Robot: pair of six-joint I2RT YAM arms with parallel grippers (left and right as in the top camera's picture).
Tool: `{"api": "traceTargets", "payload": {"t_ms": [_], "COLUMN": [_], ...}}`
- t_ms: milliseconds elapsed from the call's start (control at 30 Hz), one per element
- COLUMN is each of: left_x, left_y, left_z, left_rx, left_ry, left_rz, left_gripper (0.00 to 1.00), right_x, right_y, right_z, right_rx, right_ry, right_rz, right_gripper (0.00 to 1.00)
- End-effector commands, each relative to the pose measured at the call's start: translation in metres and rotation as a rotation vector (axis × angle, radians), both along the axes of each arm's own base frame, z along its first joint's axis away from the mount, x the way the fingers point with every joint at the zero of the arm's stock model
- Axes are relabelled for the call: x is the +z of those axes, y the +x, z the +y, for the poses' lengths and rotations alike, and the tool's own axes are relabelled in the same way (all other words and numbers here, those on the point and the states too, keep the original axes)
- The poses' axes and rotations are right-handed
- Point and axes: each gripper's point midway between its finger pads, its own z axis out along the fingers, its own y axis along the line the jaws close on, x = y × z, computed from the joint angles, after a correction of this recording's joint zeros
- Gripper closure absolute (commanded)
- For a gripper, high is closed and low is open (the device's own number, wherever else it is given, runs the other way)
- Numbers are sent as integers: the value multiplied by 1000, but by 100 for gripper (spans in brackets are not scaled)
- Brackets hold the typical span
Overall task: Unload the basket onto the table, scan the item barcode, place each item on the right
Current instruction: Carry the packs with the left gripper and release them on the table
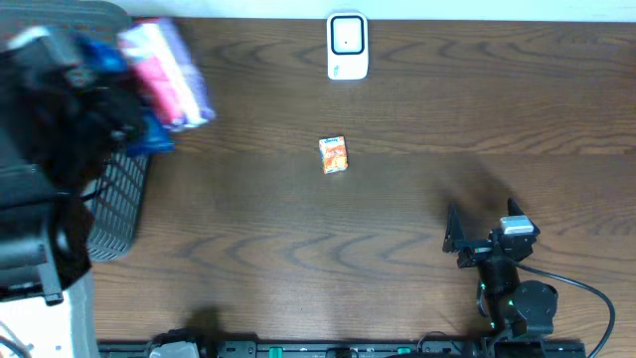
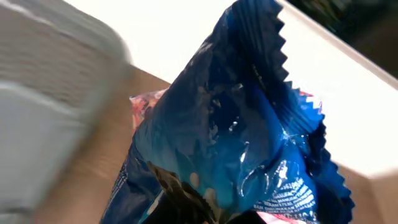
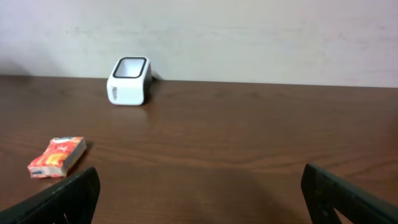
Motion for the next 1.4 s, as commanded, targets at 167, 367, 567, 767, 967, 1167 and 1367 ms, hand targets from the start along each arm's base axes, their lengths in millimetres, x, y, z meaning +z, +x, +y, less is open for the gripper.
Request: {"api": "traceTargets", "payload": {"t_ms": [167, 367, 567, 767, 967, 1167, 1367], "left_x": [-25, -114, -234, -318, -289, -201, -148], "left_y": [15, 59, 85, 89, 99, 111, 111], "left_z": [-126, -208, -269, -281, -277, -219, -38], "left_rx": [-363, -515, -602, -610, -600, -504, 33], "left_ry": [13, 62, 122, 160, 139, 131, 326], "left_rz": [72, 280, 501, 663, 597, 419, 395], "left_gripper": [93, 93, 93, 55, 27, 27, 27], "right_x": [-1, -1, 0, -1, -1, -1, -1], "right_y": [0, 0, 0, 0, 0, 0, 0], "right_z": [1, 1, 1, 1, 1, 1, 1], "right_rx": [3, 3, 3, 3, 3, 3, 3], "right_ry": [14, 14, 14, 14, 14, 14, 14], "right_rz": [2, 2, 2, 2, 2, 2, 2], "right_gripper": [1, 1, 1, 1, 1, 1, 1]}}
